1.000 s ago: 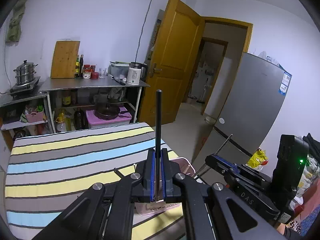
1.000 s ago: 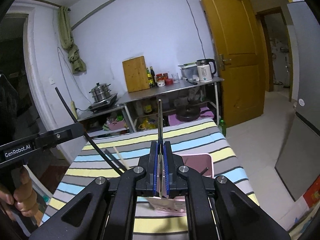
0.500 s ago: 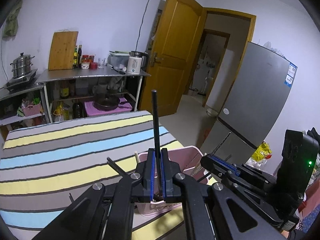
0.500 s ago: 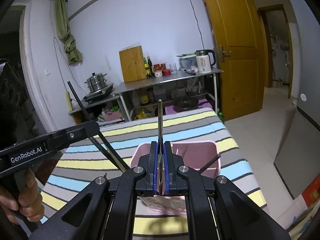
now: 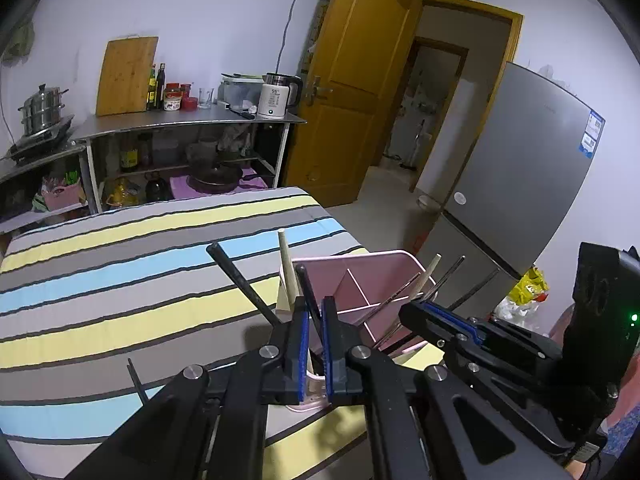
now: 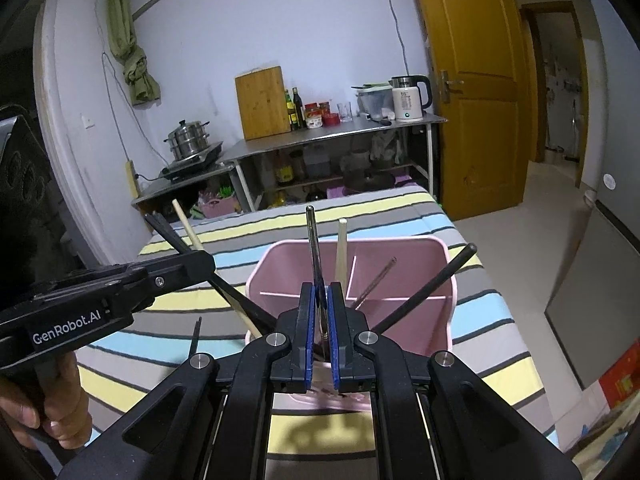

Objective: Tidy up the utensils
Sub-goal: 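Lower the utensils into the pink holder and open both tools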

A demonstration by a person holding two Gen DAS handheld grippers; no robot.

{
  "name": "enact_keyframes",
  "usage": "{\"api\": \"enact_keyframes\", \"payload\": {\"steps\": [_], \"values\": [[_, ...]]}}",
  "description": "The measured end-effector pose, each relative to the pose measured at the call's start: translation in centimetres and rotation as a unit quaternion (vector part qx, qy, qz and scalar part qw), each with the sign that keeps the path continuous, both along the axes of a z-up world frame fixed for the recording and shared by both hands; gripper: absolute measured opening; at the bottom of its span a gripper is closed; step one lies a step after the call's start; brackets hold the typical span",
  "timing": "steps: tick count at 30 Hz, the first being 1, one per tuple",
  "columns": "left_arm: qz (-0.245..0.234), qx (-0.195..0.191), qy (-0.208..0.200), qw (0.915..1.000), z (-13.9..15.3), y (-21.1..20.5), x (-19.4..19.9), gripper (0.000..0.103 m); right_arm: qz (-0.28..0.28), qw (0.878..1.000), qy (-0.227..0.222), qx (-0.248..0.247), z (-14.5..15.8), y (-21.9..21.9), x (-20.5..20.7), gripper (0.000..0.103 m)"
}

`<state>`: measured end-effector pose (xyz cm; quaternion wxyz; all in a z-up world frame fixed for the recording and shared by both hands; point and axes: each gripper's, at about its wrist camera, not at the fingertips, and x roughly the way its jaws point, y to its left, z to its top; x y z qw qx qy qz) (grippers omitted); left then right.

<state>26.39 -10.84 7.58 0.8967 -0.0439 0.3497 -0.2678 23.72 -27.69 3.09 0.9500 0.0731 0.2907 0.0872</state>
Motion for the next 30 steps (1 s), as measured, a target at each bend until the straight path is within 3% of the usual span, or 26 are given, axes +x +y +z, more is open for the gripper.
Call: {"api": "enact_keyframes", "payload": {"steps": [13, 21, 30], "values": [[0.004, -0.001, 0.005, 1.0000, -0.4, 1.5, -2.1, 0.018, 0.000, 1.000, 0.002, 0.001, 0.8, -0.1, -1.0, 0.014], [0.016, -0.011, 0.006, 0.9998, -0.4, 3.7, -4.9, 0.018, 0.000, 1.000, -0.006, 0.001, 1.5, 0.0, -3.1, 0.015], [0.037, -0.011, -0.019, 0.9991, 0.7, 6.6, -9.8, 0.018, 0.015, 0.999, -0.029, 0.001, 2.8, 1.3, -6.6, 0.015]]}}
